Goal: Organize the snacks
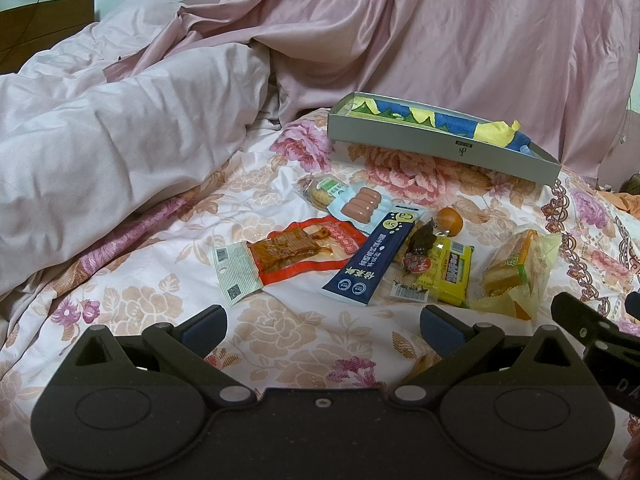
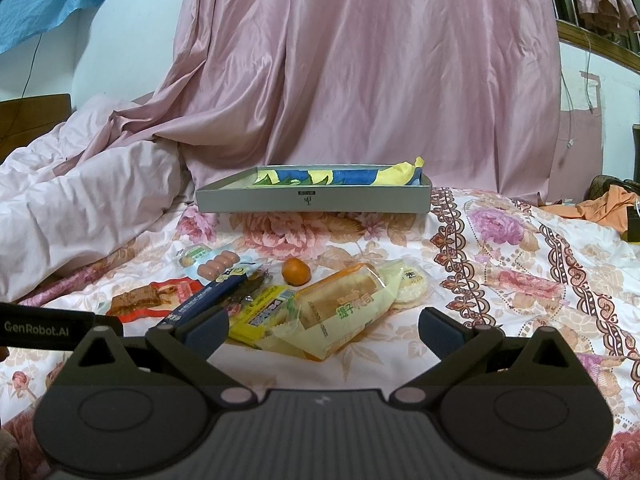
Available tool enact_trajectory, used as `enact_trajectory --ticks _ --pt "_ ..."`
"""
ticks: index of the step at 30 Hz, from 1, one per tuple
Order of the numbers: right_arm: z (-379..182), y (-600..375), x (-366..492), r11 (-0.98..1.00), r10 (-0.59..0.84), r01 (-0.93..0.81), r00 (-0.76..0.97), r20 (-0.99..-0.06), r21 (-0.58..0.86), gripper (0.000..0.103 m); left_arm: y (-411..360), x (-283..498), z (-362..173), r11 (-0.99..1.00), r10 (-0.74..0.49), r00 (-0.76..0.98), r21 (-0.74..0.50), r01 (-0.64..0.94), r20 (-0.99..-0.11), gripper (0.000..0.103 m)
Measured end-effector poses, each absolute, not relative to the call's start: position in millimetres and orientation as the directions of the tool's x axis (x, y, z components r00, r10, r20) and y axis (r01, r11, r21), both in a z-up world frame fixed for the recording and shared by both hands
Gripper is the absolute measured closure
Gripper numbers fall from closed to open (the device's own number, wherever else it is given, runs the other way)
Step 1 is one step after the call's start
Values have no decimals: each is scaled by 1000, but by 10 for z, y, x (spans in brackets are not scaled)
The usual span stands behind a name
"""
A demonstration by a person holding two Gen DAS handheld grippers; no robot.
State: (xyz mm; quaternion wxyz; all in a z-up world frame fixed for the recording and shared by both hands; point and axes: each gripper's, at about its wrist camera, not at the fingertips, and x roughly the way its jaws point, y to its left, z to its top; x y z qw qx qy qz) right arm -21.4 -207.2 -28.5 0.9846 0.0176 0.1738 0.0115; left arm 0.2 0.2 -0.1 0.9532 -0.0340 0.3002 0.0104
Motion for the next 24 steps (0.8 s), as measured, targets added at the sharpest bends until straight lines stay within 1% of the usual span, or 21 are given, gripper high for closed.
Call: enact_trajectory --ticks 5,12,20,24 --pt "-342 -2038 -230 999 25 -15 935 -355 32 0 1 4 -1 998 -1 819 -57 -40 -574 1" --pt "-270 -2084 -167 999 32 -16 922 -387 44 0 -24 62 30 997 1 810 -59 -44 -587 1" --pt "-182 -2204 41 995 89 -59 910 -405 84 0 -40 270 14 999 -13 813 -40 -13 -582 1" --pt "-147 -2241 190 992 126 -115 911 -393 52 0 -48 445 16 999 -36 815 -31 22 -578 1"
